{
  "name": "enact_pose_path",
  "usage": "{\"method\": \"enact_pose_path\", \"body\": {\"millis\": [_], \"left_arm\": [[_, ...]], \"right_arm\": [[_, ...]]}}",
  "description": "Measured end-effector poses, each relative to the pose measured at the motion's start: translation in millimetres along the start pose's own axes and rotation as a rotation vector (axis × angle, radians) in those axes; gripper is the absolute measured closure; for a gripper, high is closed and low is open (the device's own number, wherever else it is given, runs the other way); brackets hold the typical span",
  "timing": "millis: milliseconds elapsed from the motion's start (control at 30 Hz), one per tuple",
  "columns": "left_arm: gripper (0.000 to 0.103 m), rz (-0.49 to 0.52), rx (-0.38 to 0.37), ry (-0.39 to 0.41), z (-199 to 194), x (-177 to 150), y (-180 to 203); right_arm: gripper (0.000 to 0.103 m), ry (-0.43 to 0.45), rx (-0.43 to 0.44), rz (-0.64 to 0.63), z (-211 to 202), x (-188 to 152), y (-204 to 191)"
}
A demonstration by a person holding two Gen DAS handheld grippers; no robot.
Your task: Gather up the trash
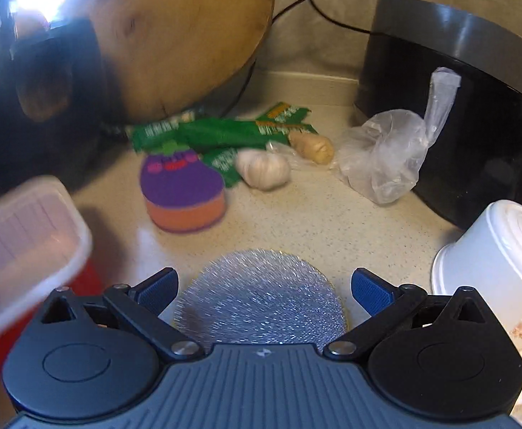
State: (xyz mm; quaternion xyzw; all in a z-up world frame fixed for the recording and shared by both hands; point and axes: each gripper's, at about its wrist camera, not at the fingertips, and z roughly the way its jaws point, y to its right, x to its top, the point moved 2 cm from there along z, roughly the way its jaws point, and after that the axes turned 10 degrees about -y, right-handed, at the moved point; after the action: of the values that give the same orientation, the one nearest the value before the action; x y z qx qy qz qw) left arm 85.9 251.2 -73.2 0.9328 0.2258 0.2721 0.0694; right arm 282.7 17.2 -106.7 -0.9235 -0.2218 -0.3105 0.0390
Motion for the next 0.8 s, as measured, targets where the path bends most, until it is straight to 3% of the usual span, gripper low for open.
{"method": "enact_pose_path", "body": {"millis": [300,600,800], "left_arm": [[0.088,0.039,-0.038,-0.031,9.0,-1.5,12.3],[0.088,0.105,-0.090,-0.060,18.3,-5.6,42.2],[0.088,0.127,-0.094,-0.065,18.4,-8.8,50.4]], "right_arm": [[0.000,-0.017,0.109,0.145,-4.5,-23.4,29.7],[0.000,-0.019,0.139,0.162,-24.0,-52.7,33.8],[0.000,-0.053,0.132,0.167,-24.9,-50.4,33.1]]}}
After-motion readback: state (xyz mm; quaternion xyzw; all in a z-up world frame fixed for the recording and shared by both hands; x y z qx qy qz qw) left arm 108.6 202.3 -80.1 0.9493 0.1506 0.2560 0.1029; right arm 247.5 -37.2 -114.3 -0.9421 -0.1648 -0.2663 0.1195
